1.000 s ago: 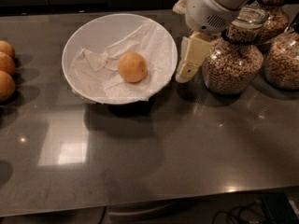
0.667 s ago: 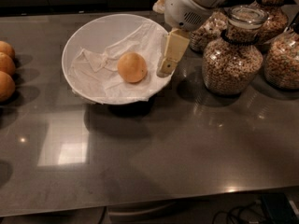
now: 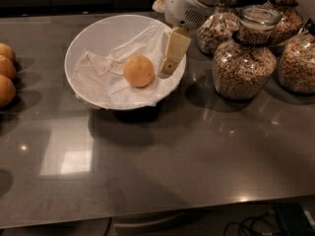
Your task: Pick orange from white bowl
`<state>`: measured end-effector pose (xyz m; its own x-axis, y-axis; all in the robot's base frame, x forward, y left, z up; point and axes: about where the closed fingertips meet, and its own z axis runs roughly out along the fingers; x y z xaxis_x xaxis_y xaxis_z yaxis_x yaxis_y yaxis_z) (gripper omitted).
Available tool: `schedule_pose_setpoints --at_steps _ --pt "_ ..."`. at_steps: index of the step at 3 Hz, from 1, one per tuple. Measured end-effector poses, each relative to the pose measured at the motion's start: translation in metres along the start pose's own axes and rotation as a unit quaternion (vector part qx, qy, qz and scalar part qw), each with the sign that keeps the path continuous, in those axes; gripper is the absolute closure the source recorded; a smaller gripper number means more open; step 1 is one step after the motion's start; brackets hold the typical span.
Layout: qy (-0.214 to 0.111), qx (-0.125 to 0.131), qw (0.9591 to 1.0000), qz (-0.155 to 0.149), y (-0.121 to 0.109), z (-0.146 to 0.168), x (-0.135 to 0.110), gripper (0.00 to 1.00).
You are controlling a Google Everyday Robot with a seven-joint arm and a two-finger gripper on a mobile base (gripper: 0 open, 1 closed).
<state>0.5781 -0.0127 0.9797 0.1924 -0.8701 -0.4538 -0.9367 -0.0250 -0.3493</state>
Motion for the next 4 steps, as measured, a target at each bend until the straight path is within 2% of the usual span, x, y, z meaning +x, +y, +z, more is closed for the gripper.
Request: schedule_pose_setpoints --at_steps 1,3,4 --pt "-0.023 0.011 0.9997 0.000 -0.003 0.013 -0.004 0.00" --pt "-0.038 0.003 0.9992 -0.010 -0.020 0.064 -0.007 0.03" --pt "-0.037 -0.002 0.9993 -0.008 -0.023 0.076 -0.005 0.21"
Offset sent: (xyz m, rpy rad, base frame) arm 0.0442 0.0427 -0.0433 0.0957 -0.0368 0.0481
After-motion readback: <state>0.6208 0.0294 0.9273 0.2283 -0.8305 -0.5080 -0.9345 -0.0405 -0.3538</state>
